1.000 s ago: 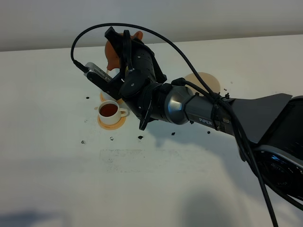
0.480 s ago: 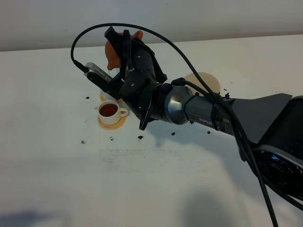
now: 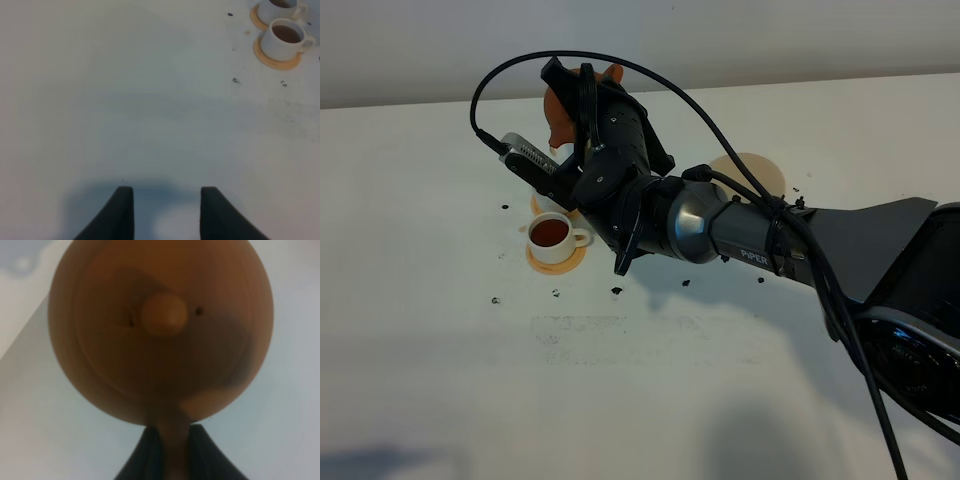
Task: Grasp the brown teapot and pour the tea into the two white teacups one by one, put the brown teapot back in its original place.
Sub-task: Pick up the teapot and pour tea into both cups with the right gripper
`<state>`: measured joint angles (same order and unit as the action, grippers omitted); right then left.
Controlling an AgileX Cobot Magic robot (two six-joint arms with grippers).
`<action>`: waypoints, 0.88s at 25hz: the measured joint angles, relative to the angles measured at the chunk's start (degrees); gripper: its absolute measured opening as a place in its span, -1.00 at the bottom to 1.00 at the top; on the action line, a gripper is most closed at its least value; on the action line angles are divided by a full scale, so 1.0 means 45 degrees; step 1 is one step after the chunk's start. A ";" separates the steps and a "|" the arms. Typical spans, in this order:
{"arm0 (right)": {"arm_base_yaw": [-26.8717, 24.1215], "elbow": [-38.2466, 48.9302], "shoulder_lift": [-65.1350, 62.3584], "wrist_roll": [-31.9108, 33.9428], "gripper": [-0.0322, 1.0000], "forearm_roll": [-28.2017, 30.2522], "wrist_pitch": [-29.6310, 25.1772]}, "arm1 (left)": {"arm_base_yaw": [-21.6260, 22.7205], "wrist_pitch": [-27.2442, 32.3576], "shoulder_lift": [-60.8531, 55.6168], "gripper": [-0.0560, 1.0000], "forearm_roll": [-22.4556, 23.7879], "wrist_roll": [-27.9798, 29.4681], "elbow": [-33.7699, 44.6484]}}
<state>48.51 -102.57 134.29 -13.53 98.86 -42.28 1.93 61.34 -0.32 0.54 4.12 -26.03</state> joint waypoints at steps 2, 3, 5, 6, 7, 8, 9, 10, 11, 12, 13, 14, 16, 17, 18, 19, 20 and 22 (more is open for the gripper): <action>0.0000 0.0000 0.0000 0.0000 -0.76 0.0000 -0.0016 | 0.0000 0.0000 0.0000 -0.31 0.0000 0.0000 0.0000; 0.0000 0.0000 0.0000 -0.0009 -0.76 0.0000 -0.0032 | 0.0000 0.0000 0.0000 -0.31 0.0000 0.0000 0.0000; 0.0000 0.0000 0.0000 -0.0026 -0.76 0.0000 -0.0031 | 0.0000 0.0000 0.0000 -0.31 0.0000 0.0000 0.0000; 0.0000 0.0000 0.0000 -0.0042 -0.76 0.0000 -0.0045 | 0.0000 0.0000 0.0000 -0.31 0.0000 0.0000 0.0000; 0.0000 0.0000 0.0000 -0.0104 -0.76 0.0000 -0.0061 | 0.0000 0.0000 0.0000 -0.31 0.0000 0.0000 0.0000; 0.0000 0.0000 0.0000 -0.0185 -0.76 0.0000 -0.0060 | 0.0000 0.0000 0.0000 -0.31 0.0000 0.0000 0.0000; 0.0000 0.0000 0.0000 -0.0231 -0.76 0.0000 -0.0072 | 0.0000 0.0000 0.0000 -0.31 0.0000 0.0000 0.0000; 0.0000 0.0000 0.0000 -0.0303 -0.76 0.0000 -0.0070 | 0.0000 0.0000 0.0000 -0.31 0.0000 0.0000 0.0000; 0.0000 0.0000 0.0000 -0.0328 -0.76 0.0000 -0.0073 | 0.0000 0.0000 0.0000 -0.31 0.0000 0.0000 0.0000; 0.0000 0.0000 0.0000 -0.0362 -0.76 0.0000 -0.0084 | 0.0000 0.0000 0.0000 -0.31 0.0000 0.0000 0.0000; 0.0000 0.0000 0.0000 -0.0430 -0.76 0.0000 -0.0084 | 0.0000 0.0000 0.0000 -0.31 0.0000 0.0000 0.0000; 0.0000 0.0000 0.0000 -0.0505 -0.76 0.0000 -0.0087 | 0.0000 0.0000 0.0000 -0.31 0.0000 0.0000 0.0000; 0.0000 0.0000 0.0000 -0.0597 -0.76 0.0000 -0.0112 | 0.0000 0.0000 0.0000 -0.31 0.0000 0.0000 0.0000; 0.0000 0.0000 0.0000 -0.0615 -0.76 0.0000 -0.0122 | 0.0000 0.0000 0.0000 -0.31 0.0000 0.0000 0.0000; 0.0000 0.0000 0.0000 -0.0629 -0.76 0.0000 -0.0139 | 0.0000 0.0000 0.0000 -0.31 0.0000 0.0000 0.0000; 0.0000 0.0000 0.0000 -0.0638 -0.76 0.0000 -0.0149 | 0.0000 0.0000 0.0000 -0.31 0.0000 0.0000 0.0000; 0.0000 0.0000 0.0000 -0.0638 -0.76 0.0000 -0.0153 | 0.0000 0.0000 0.0000 -0.31 0.0000 0.0000 0.0000; 0.0000 0.0000 0.0000 -0.0650 -0.76 0.0000 -0.0165 | 0.0000 0.0000 0.0000 -0.31 0.0000 0.0000 0.0000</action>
<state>48.51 -102.57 134.29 -16.45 98.86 -43.03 1.93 61.34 -0.32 0.54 4.12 -26.03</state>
